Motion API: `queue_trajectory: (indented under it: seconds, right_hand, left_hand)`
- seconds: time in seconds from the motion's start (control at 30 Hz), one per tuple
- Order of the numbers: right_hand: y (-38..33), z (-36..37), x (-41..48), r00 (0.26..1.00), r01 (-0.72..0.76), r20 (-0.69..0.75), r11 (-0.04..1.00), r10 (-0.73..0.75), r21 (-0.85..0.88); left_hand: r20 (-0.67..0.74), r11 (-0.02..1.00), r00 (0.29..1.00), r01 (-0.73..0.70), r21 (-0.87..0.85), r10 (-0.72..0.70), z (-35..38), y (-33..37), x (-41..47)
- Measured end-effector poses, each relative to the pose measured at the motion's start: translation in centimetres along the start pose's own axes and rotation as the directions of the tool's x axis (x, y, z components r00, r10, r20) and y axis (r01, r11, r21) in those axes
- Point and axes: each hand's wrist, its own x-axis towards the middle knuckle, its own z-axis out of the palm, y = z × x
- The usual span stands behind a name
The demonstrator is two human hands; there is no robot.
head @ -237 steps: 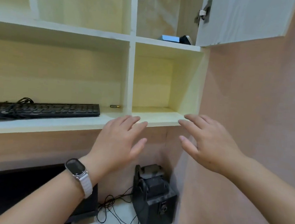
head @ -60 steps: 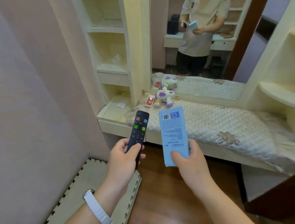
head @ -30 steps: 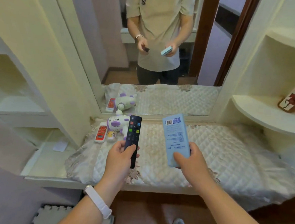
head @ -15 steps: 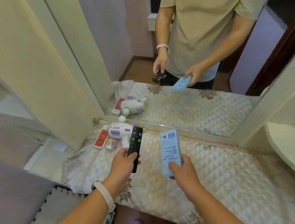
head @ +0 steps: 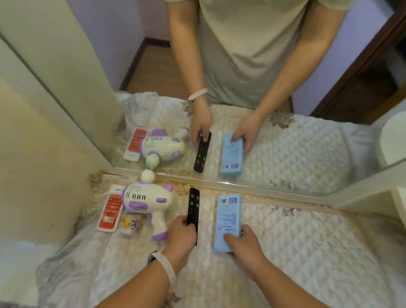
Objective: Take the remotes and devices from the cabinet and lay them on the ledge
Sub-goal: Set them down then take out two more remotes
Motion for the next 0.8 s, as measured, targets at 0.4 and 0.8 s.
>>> queue_trajectory:
  seconds: [0.4,0.8]
  right_hand:
    - [-1.0,1.4,3.8,1.000,0.024,-0.001,0.903,-0.027,-0.430]
    - [-1.8,-1.8,2.6,0.985,0.151,0.028,0.783,-0.168,-0.603]
  left_hand:
    - [0.023,0.917,0.979,-0.197,0.345,0.202,0.8,-1.5,4.9]
    - [0.028,0.844,0.943,-0.309,0.439,0.331,0.7,0.2,0.7]
